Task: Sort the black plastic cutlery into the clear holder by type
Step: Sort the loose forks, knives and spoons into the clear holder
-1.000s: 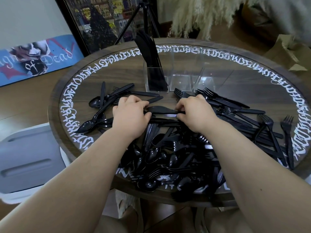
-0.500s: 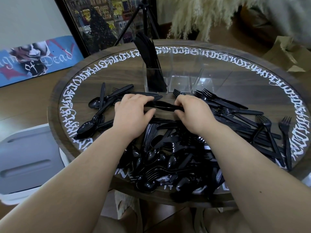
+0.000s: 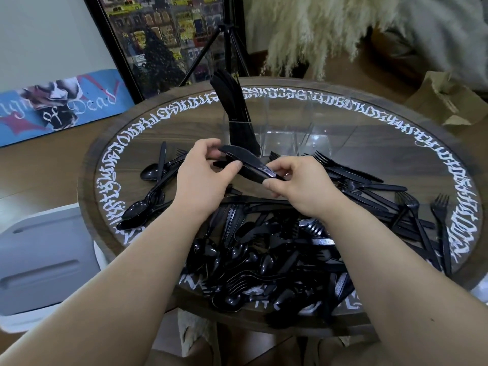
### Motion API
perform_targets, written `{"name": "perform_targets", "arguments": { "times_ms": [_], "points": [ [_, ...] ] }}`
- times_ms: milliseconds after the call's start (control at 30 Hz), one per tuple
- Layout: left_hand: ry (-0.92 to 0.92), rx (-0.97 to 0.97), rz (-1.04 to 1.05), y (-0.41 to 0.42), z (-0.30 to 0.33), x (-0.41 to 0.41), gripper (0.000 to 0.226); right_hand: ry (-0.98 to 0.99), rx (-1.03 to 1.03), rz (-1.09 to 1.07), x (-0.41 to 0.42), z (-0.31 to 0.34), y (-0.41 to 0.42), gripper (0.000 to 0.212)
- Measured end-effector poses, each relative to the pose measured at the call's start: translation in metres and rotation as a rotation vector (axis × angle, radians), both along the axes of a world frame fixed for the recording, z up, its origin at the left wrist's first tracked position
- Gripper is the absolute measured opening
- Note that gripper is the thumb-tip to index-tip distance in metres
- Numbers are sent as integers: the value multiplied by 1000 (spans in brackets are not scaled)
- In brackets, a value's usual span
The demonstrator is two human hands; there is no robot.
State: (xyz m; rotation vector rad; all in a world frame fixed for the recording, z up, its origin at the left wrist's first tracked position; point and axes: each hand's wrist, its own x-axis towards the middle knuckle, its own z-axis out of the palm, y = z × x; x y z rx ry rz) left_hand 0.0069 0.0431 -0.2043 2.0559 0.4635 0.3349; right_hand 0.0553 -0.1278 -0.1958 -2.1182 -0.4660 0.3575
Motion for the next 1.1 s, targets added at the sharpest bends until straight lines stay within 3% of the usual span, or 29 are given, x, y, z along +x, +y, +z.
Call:
{"name": "perform_targets", "arguments": {
  "times_ms": [267, 333, 467, 667, 967, 1100],
  "points": [
    [51, -497, 136, -3, -3, 8, 52, 135, 149, -22, -3, 4, -1, 14],
    [70, -584, 137, -5, -3, 8, 40, 157, 176, -24, -3, 4, -1, 15],
    [57, -596, 70, -8, -3, 10, 10, 182, 193, -31, -5, 4, 2, 10],
    [34, -575, 43, -5, -2, 9, 14, 124, 135, -172, 3, -3, -2, 4],
    [28, -517, -21, -6, -2, 7, 12, 309, 229, -184, 4, -2, -2, 16],
    [1, -544, -30, -7, 0, 6, 10, 315, 214, -159, 3, 1, -1, 9]
  ]
}}
